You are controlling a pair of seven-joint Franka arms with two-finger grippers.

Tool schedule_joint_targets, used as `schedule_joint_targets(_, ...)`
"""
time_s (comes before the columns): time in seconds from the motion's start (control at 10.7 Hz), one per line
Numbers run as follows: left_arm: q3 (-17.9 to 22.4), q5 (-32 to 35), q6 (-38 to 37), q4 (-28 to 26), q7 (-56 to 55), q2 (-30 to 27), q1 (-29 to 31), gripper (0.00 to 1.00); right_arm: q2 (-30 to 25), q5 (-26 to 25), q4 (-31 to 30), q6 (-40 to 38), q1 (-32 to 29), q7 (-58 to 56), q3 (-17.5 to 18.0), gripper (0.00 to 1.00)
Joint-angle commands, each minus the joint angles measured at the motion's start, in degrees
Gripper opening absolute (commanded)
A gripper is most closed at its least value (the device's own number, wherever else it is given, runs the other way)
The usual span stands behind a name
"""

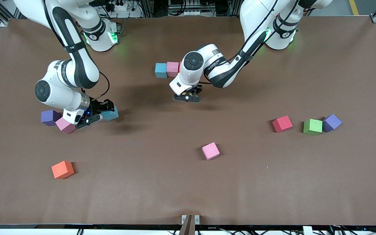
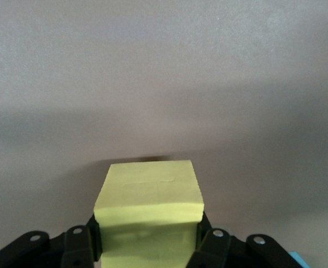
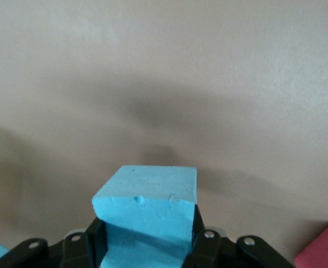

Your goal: Form number 2 with 11 blocks

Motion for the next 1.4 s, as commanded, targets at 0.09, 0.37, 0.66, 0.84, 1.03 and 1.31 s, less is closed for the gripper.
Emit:
schedule_joint_targets(0.09, 0.78, 1.07, 0.99, -0.20, -0.53, 0.48, -1.62, 0.00, -0.75, 0.11, 3.14, -3.16, 0.03, 2.13, -0.27, 0.41)
schedule_joint_targets(0.37, 1.91, 1.07, 0.99, -0.20, -0.97, 0.57, -3.02, 0.00, -1.54, 0.11, 3.32, -4.21, 0.12, 4.59, -0.28, 0.41)
schedule_joint_targets(0.66, 2.54, 1.07, 0.99, -0.12, -1.15, 1.00, -3.56, 0.00, -2.16, -0.07, 3.50, -4.21, 0.21, 4.77, -0.19, 0.41)
schedule_joint_targets(0.84, 2.54, 1.07, 0.99, -0.03, -1.15, 1.27, -3.73, 0.00, -2.51, -1.55, 4.19, -4.30, 0.30, 6.86, -0.10, 0.41)
schedule_joint_targets(1.03, 2.62, 0.89, 0.99, 0.15, -1.15, 1.44, -4.17, 0.00, -2.86, -3.49, 4.90, -4.92, 0.30, 8.46, 0.16, 0.41)
schedule_joint_targets(1.31, 3.42, 0.63, 0.99, 0.24, -1.50, 1.44, -4.70, 0.00, -2.86, -3.50, 5.08, -5.53, 0.30, 8.55, 0.16, 0.41)
